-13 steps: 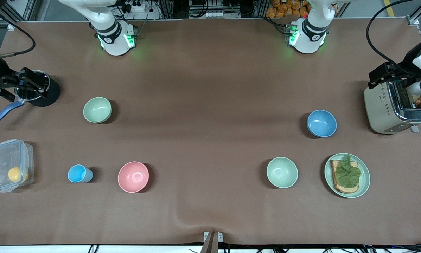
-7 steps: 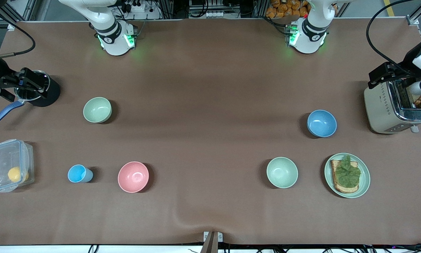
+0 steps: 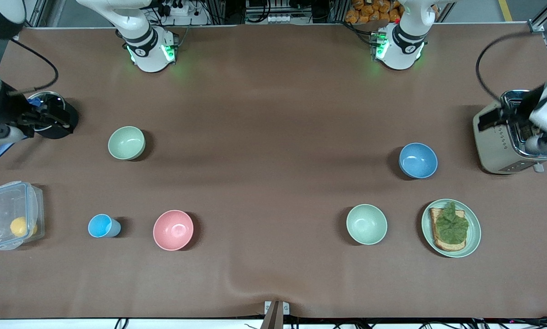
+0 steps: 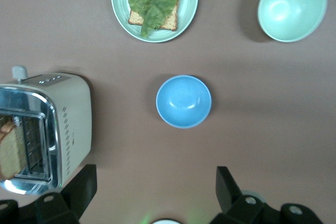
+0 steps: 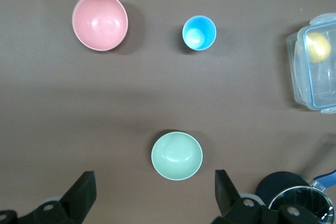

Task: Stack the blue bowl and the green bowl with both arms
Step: 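Reach the right gripper to the green bowl while the left reaches the blue bowl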

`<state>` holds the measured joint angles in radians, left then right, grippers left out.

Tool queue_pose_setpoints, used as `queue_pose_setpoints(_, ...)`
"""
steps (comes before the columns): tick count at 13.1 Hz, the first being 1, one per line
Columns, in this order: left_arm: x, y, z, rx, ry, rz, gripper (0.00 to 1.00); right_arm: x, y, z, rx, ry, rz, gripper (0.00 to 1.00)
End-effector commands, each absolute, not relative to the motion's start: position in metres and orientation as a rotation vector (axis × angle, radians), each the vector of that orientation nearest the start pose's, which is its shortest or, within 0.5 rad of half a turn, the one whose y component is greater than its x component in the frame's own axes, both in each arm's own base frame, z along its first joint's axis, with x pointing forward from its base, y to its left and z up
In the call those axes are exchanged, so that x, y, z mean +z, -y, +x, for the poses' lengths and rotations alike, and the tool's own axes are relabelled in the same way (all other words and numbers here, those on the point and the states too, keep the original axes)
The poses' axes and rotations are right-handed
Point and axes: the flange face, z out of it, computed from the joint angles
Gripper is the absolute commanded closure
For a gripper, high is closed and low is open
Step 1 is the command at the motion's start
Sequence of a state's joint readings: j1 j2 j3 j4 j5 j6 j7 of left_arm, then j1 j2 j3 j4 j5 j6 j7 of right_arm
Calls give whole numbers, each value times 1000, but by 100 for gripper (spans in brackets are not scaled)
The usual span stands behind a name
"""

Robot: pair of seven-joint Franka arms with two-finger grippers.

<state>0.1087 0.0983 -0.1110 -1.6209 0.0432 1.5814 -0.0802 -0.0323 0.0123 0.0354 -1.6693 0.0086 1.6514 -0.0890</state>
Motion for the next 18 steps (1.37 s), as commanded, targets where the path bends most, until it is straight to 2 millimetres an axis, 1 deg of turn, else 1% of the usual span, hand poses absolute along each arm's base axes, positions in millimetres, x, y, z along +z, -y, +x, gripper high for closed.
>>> queue_pose_setpoints(1,477,-20,575,182,110,-3085,0,537,2,562,69,140,-3156,0)
queue_pose_setpoints(2,451,-31,574,162,134,-3088,0,523,1,561,88,146,-3157,0)
queue_pose_setpoints(3,420,-35,570,132,140,-3092,0,510,0,558,115,149,-3155,0)
queue_pose_setpoints(4,389,-34,564,91,132,-3097,0,496,2,556,140,150,-3157,0)
queue_pose_setpoints(5,357,-33,559,60,128,-3103,0,479,2,555,166,166,-3173,0)
queue_pose_setpoints(6,327,-32,558,57,123,-3111,0,460,5,553,163,191,-3206,0)
queue_pose_setpoints(7,300,-36,559,88,134,-3118,0,444,3,548,170,204,-3208,0)
queue_pose_setpoints(8,278,-49,559,111,168,-3123,0,430,5,545,188,204,-3207,0)
queue_pose_setpoints(9,261,-50,560,125,169,-3127,0,416,2,543,196,224,-3210,0)
queue_pose_setpoints(10,248,-51,558,154,171,-3129,0,396,3,540,234,248,-3216,0)
queue_pose_setpoints(12,240,-50,555,180,172,-3130,0,360,7,530,206,311,-3225,0)
queue_pose_setpoints(13,236,-51,551,197,172,-3130,0,344,15,523,170,338,-3219,0)
queue_pose_setpoints(14,231,-51,545,219,173,-3129,0,333,27,519,143,344,-3214,0)
queue_pose_setpoints(16,226,-49,541,238,168,-3128,0,310,39,512,131,379,-3202,0)
queue_pose_setpoints(17,223,-48,537,253,169,-3128,0,298,52,508,126,382,-3196,0)
queue_pose_setpoints(18,221,-48,536,260,167,-3128,0,285,66,504,130,401,-3184,2)
